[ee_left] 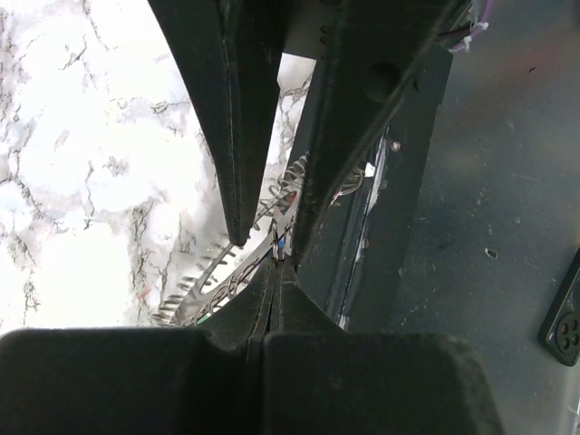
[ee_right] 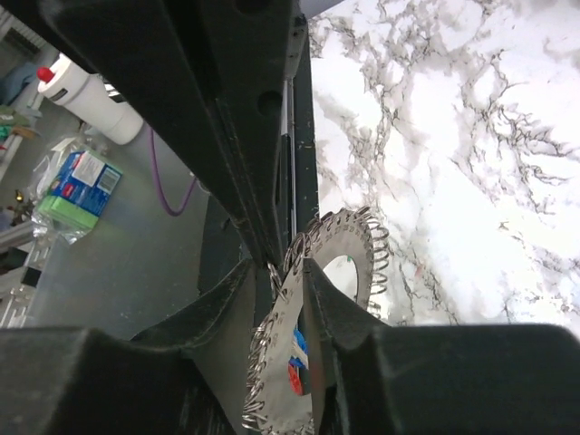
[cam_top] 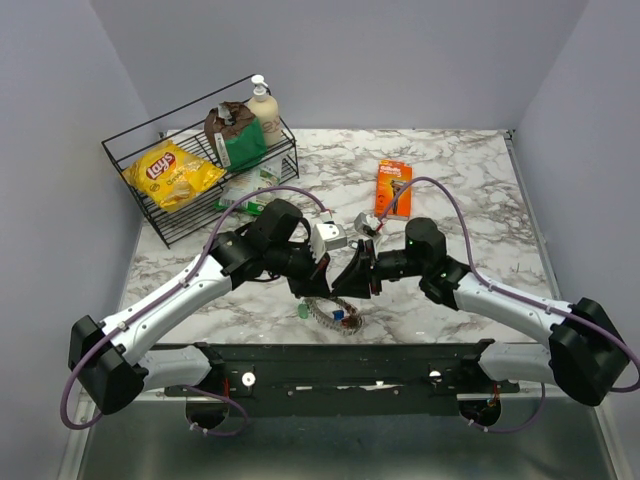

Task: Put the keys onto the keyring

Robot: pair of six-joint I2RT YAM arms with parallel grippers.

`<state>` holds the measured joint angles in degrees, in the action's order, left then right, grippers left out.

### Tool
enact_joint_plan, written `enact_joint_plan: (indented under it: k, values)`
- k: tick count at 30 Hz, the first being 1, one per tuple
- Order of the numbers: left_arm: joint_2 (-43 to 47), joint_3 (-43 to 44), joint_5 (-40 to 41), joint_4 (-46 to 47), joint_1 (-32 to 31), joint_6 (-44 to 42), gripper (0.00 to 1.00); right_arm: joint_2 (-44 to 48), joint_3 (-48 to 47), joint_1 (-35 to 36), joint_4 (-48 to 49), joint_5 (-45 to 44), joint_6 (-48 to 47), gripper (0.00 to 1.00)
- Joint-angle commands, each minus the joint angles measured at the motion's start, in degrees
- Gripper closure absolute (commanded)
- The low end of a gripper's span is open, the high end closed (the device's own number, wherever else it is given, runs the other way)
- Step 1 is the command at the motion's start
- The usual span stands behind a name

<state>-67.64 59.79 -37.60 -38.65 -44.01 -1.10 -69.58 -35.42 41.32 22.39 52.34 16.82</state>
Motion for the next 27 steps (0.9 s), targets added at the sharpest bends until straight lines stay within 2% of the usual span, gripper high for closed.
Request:
enact_joint_plan:
  k: [1, 4, 5, 7, 8, 17, 18, 19, 21, 22, 23, 25, 27]
  values:
    - [1.98, 1.82, -2.56, 2.00, -0.29, -0.57, 1.00, -0.38, -0.70, 0.43, -0.94, 0.14, -1.08, 0.66]
    - [2.07, 1.73, -2.91, 2.18, -0.29, -0.39, 1.00, -0.20, -0.53, 0.34, -1.21, -0.04, -1.17, 0.75]
    - [2.07, 1.73, -2.91, 2.35, -0.29, -0.30, 1.00, -0.20, -0.53, 0.43, -1.21, -0.04, -1.17, 0.83]
    - [1.98, 1.73, -3.00, 2.36, -0.38, -0.39, 1.00, -0.29, -0.70, 0.43, -1.21, -0.04, -1.09, 0.90]
    - [1.98, 1.73, -2.83, 2.36, -0.38, -0.39, 1.00, -0.20, -0.79, 0.43, -1.38, -0.13, -1.17, 0.99]
    - [3.12, 1.47, 1.03, 4.98, -0.38, 0.84, 0.99, 2.69, -0.53, 0.51, -1.48, -3.73, -0.91, 0.99]
    - [3.39, 1.30, 1.74, 5.69, -0.38, 0.84, 0.97, 3.31, -0.18, 0.43, -1.47, -4.34, -0.82, 0.99]
    - [3.82, 0.95, 2.88, 6.48, -0.38, 2.49, 0.89, 3.92, 0.00, 0.43, -1.39, -5.74, -0.74, 0.99]
    - [5.14, -0.20, 4.81, 9.29, -0.29, 4.88, 0.79, 5.77, 0.43, 0.43, -1.04, -6.89, -0.65, 0.99]
    - [5.58, -0.55, 6.04, 9.99, -0.29, 5.32, 0.68, 6.29, 0.61, 0.43, -0.69, -7.42, -0.47, 0.99]
    - [6.37, -0.99, 6.92, 11.31, -0.37, 6.28, 0.62, 6.82, 0.70, 0.43, -0.25, -8.47, -0.38, 0.99]
    - [7.08, -1.25, 8.68, 12.11, -0.29, 6.90, 0.52, 8.41, 0.97, 0.43, 0.28, -9.18, -0.21, 0.99]
    - [8.39, -1.69, 11.05, 13.69, -0.29, 8.13, 0.47, 9.46, 0.97, 0.43, 0.63, -10.06, -0.12, 0.99]
